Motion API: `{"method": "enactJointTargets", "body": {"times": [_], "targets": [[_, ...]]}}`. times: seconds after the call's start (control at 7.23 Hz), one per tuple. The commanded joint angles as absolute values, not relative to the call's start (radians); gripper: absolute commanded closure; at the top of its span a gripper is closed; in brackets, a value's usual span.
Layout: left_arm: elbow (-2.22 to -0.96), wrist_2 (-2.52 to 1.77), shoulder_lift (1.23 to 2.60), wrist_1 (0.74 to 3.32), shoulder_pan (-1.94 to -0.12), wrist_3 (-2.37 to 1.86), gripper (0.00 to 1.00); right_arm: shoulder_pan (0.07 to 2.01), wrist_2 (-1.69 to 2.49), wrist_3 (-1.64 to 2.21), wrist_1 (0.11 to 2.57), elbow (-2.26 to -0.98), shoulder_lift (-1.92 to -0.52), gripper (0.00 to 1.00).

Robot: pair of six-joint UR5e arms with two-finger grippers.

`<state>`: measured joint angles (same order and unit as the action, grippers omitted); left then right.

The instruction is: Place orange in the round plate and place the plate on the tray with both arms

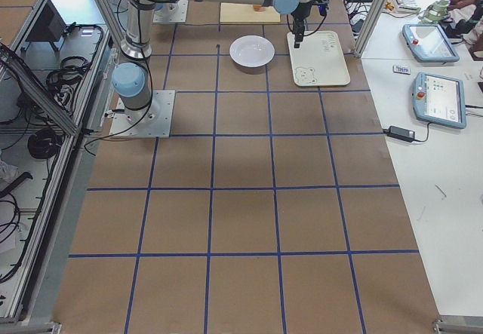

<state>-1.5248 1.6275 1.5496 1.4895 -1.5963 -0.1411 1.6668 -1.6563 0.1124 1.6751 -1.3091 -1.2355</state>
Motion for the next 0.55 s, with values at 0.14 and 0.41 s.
{"method": "enactJointTargets", "body": {"times": [0.14, 0.41], "targets": [[-1.525, 1.632, 1.548, 1.489, -1.598, -0.138, 0.0, 1.652, -1.658, 0.035, 1.649, -1.393, -1.391, 0.0], [-1.525, 1.629, 1.548, 1.489, -1.597, -0.135, 0.0, 1.615, -1.603, 0.038, 1.667, -1.41, -1.394, 0.0]]}}
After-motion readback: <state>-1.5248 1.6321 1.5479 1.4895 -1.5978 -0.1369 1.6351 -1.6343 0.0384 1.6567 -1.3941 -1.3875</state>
